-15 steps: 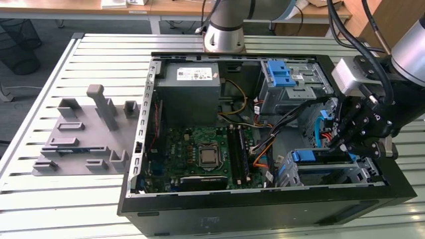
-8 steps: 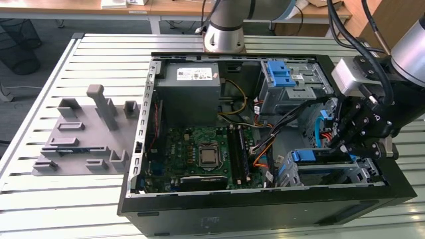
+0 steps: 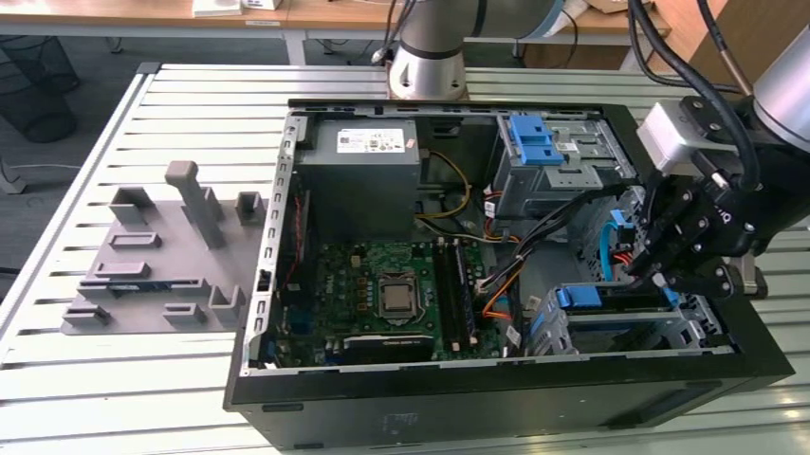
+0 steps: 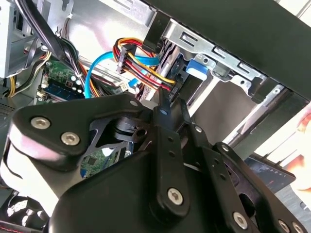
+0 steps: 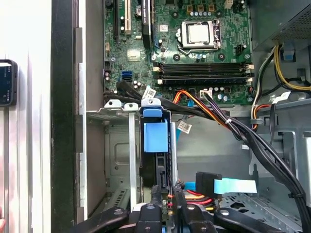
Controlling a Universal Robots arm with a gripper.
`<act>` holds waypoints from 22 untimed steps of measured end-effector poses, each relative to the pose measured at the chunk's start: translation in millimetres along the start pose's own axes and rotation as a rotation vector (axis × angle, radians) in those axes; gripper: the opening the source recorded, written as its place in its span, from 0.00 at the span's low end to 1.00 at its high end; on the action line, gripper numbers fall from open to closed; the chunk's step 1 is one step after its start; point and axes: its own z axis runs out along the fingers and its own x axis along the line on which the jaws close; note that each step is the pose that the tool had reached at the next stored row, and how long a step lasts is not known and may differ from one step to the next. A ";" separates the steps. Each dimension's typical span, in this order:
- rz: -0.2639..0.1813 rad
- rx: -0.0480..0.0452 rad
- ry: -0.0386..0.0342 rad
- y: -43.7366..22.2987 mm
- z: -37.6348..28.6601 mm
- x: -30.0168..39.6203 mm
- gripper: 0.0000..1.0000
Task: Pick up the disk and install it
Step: 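Insert the first disk wire, then insert the second disk wire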
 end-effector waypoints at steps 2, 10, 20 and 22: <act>0.000 -0.0001 -0.0005 0.0 -0.9 0.0 0.24; 0.000 -0.0001 -0.0009 0.1 -1.1 0.0 0.11; 0.000 -0.0004 -0.0048 0.1 -1.0 0.0 0.11; 0.000 -0.0003 -0.0050 0.1 -1.0 0.0 0.11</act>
